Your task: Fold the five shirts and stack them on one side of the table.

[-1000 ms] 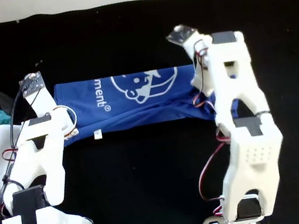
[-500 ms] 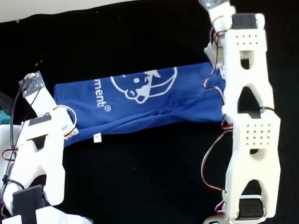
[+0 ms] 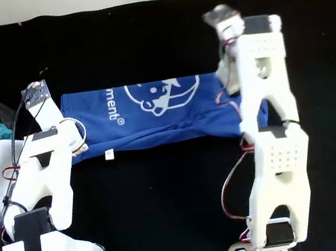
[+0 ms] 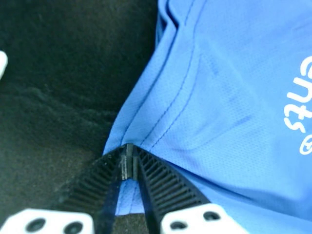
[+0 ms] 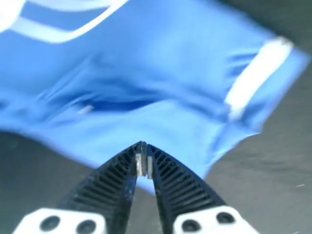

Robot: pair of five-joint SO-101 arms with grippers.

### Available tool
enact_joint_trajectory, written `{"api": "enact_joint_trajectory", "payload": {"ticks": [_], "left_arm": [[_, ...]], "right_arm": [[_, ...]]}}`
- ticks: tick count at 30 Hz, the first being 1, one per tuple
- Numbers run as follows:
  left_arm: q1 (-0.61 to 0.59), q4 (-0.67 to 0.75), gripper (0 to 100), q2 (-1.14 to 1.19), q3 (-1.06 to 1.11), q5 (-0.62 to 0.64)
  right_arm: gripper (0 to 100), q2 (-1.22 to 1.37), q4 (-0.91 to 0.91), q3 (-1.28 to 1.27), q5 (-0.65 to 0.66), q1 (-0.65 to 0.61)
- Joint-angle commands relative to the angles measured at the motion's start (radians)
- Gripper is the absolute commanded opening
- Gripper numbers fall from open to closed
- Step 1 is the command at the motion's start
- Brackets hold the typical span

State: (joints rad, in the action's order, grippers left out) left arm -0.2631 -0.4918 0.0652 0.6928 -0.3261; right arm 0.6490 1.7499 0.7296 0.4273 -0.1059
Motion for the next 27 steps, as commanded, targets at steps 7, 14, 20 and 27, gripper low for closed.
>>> {"api": "enact_joint_trajectory", "payload": {"ticks": [7,14,20,27], "left_arm": [[0.004,0.023,1,-0.004,-0.005,0.006],[0.004,0.023,1,-0.004,-0.005,0.006],[0.004,0.023,1,-0.004,-0.005,0.006],[0.004,0.021,1,-0.007,-0.005,0.006]], "right_arm": [[0.6,-0.084,-0.306,-0.348,-0.012,-0.134],[0.6,-0.059,-0.417,-0.341,-0.055,-0.143],[0.6,-0.019,-0.430,-0.331,-0.101,-0.142],[0.6,-0.028,-0.348,-0.291,-0.109,-0.139]]}}
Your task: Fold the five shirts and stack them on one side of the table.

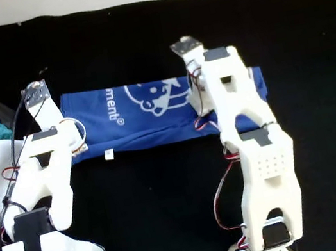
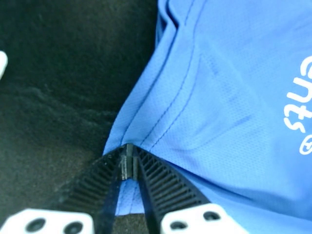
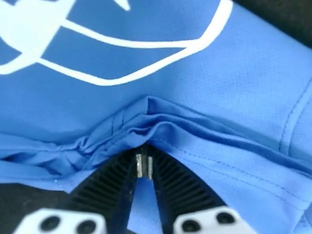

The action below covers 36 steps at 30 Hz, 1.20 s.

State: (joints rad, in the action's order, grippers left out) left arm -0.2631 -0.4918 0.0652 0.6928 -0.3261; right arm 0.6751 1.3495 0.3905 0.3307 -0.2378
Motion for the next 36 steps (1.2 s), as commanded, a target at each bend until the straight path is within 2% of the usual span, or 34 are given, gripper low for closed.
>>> {"api": "enact_joint_trajectory", "payload": {"ticks": [1,6,10,15,19,22,30,36], "left_arm": [[0.004,0.018,1,-0.012,-0.004,0.006],[0.019,-0.008,1,-0.062,0.001,0.006],[0.035,-0.157,1,-0.205,-0.004,0.006],[0.027,-0.262,2,-0.429,-0.005,0.008],[-0.008,-0.278,14,-0.495,-0.007,0.034],[-0.065,-0.236,18,-0.400,-0.059,0.104],[-0.082,-0.230,18,0.111,-0.433,0.112],[-0.025,-0.361,18,0.367,-0.677,0.112]], "right_arm": [[0.6,-0.085,0.081,0.065,-0.012,-0.007],[0.6,-0.248,0.168,0.091,-0.008,-0.005],[0.6,-0.346,0.231,0.088,-0.006,-0.005],[0.6,-0.414,0.306,0.088,-0.006,-0.004],[0.6,-0.449,0.361,0.088,-0.006,0.016],[0.6,-0.484,0.404,0.088,-0.006,0.062],[0.6,-0.631,0.414,0.065,-0.003,0.185],[0.6,-0.799,0.412,-0.145,0.049,0.188]]}}
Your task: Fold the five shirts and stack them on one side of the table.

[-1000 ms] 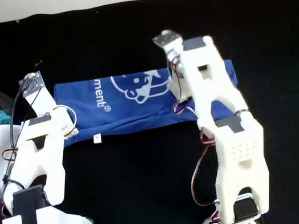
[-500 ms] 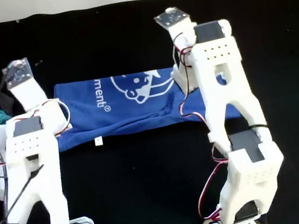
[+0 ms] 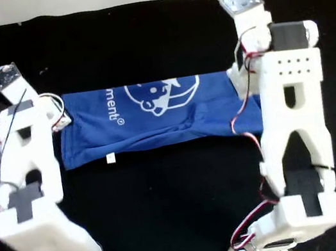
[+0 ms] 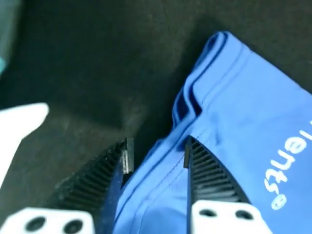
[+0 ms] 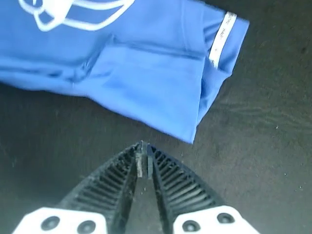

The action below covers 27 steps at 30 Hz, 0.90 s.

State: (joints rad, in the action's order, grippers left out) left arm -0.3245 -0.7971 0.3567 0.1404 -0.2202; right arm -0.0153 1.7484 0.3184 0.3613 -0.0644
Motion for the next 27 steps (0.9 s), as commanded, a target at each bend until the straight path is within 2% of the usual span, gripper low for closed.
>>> {"api": "enact_joint_trajectory", "payload": {"ticks": [1,9,19,22,27], "left_arm": [[0.045,-0.080,18,0.111,-0.159,0.006],[0.067,-0.333,18,0.283,-0.432,0.006],[0.070,-0.643,18,0.291,-0.696,0.008],[0.062,-0.641,15,0.302,-0.696,0.006],[0.056,-0.535,15,0.349,-0.611,0.002]], "right_arm": [[0.6,-0.145,0.013,-0.105,0.018,0.015],[0.6,-0.435,0.012,-0.326,0.020,0.015],[0.6,-0.479,0.001,-0.426,0.020,0.016],[0.6,-0.481,-0.002,-0.426,0.020,0.016],[0.6,-0.484,0.001,-0.426,0.020,0.016]]}}
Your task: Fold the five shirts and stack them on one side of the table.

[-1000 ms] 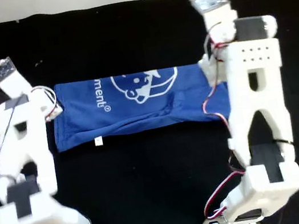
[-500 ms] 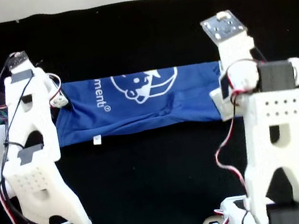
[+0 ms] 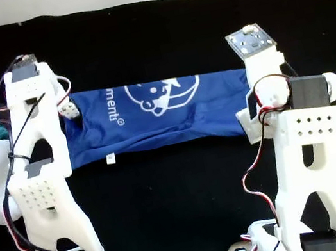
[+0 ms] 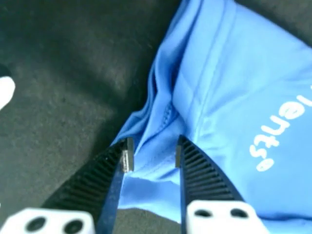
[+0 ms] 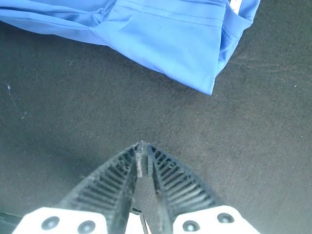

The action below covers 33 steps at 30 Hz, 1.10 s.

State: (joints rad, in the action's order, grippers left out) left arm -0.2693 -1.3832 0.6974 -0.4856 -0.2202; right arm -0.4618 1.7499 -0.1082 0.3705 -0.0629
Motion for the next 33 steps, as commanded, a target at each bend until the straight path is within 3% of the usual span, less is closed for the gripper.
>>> {"api": "enact_joint_trajectory", "payload": {"ticks": [1,11,13,15,18,23,27,33], "left_arm": [[-0.001,0.068,15,0.027,0.021,0.002],[-0.050,0.094,14,0.081,0.012,-0.048],[-0.065,0.095,10,0.082,0.012,-0.101],[-0.084,0.100,0,0.082,0.012,-0.124],[-0.114,0.101,0,0.084,0.010,-0.129],[-0.196,0.092,1,0.088,-0.073,-0.129],[-0.223,0.012,1,0.088,-0.150,-0.203],[-0.193,-0.195,1,0.082,-0.331,-0.204]], "right_arm": [[0.6,-0.038,0.001,0.001,0.011,0.015],[0.6,-0.039,0.004,0.001,0.008,0.016],[0.6,-0.058,0.012,0.007,0.005,0.013],[0.6,-0.114,0.012,0.004,0.005,0.012],[0.6,-0.213,0.012,-0.025,0.005,0.015],[0.6,-0.340,-0.022,-0.271,0.009,0.016],[0.6,-0.453,-0.145,-0.504,0.009,0.022],[0.6,-0.545,-0.433,-0.845,0.044,0.245]]}}
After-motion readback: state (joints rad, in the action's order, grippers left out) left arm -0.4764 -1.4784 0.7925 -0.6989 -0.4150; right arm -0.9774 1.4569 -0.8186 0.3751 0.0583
